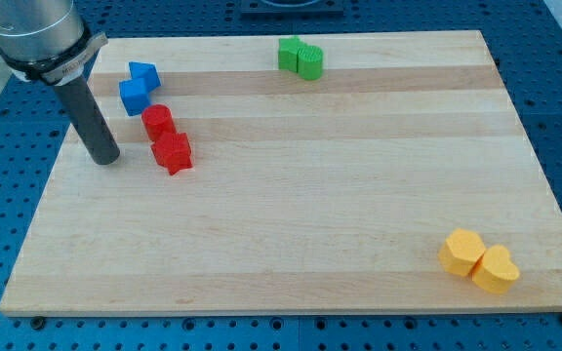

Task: Slide the red circle to the top of red star

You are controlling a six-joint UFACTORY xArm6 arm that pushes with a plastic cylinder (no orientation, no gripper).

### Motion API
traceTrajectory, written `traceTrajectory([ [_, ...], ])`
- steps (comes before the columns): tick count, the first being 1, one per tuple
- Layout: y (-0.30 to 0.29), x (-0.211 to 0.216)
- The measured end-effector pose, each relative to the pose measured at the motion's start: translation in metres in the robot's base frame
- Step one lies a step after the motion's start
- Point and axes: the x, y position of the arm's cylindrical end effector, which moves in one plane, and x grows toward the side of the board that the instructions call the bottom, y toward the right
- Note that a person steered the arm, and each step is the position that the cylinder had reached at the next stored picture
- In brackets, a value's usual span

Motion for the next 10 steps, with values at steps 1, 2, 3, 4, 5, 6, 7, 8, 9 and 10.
traceTrajectory([
  [1,0.006,-0.02],
  [2,0.007,-0.02],
  [3,0.034,-0.019],
  [4,0.036,-0.017],
  [5,0.032,-0.038],
  [6,0.032,-0.05],
  [7,0.032,-0.05],
  [8,0.048,-0.041],
  [9,0.048,-0.04],
  [10,0.033,-0.058],
])
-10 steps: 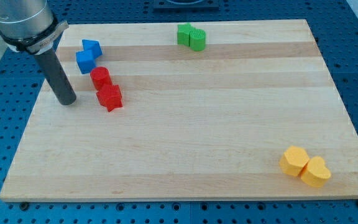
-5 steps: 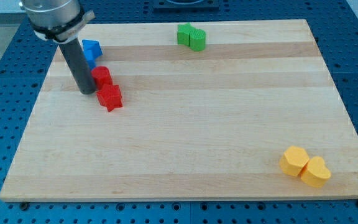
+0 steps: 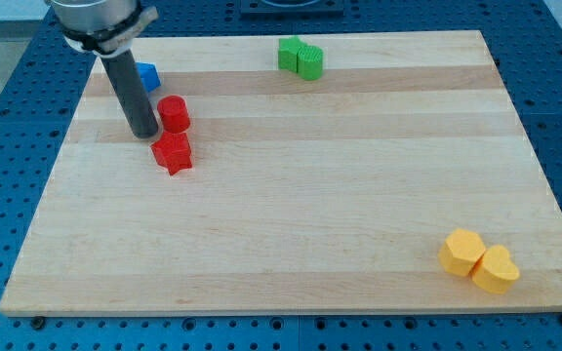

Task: Slide the red circle to the top of red star

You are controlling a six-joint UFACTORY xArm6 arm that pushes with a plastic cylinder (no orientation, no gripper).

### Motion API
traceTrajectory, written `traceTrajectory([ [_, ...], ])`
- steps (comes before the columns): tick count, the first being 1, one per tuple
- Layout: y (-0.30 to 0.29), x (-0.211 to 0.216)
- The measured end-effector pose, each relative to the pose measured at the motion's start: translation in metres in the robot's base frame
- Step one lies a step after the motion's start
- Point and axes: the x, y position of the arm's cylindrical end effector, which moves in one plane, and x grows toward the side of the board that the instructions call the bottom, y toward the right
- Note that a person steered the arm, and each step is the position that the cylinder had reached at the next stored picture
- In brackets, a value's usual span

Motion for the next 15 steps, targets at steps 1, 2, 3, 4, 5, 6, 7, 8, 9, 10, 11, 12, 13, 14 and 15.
traceTrajectory([
  [1,-0.005,-0.02],
  [2,-0.005,-0.067],
  [3,0.004,-0.07],
  [4,0.014,-0.072],
  [5,0.014,-0.072],
  [6,0.014,-0.038],
  [7,0.014,-0.036],
  [8,0.014,-0.03],
  [9,0.014,-0.022],
  [10,0.014,-0.048],
  [11,0.016,-0.072],
  [12,0.046,-0.072],
  [13,0.046,-0.065],
  [14,0.046,-0.058],
  [15,0.046,-0.041],
])
